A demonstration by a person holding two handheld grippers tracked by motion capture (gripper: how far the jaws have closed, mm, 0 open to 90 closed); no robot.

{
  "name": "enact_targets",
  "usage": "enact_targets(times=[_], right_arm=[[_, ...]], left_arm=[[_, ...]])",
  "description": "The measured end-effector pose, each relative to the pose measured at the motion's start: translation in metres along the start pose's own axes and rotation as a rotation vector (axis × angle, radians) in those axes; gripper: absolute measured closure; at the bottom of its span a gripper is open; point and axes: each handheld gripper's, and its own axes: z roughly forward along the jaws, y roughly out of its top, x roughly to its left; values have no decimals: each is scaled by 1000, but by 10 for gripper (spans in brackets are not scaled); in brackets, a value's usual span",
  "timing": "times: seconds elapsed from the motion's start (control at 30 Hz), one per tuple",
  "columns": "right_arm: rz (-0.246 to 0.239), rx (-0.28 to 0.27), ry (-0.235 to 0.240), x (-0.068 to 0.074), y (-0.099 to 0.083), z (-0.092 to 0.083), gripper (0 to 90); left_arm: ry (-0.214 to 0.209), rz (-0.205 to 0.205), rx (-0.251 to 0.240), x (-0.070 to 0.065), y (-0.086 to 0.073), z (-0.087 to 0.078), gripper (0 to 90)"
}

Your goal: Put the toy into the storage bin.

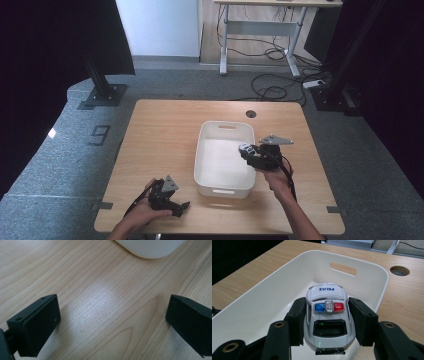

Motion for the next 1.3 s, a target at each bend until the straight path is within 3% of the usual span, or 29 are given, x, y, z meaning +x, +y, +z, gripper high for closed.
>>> enact_targets(times=[1.3], right_arm=[[-54, 49, 41, 23, 4, 33, 500]], left_arm=[[1, -2, 0, 0, 0, 0, 0]])
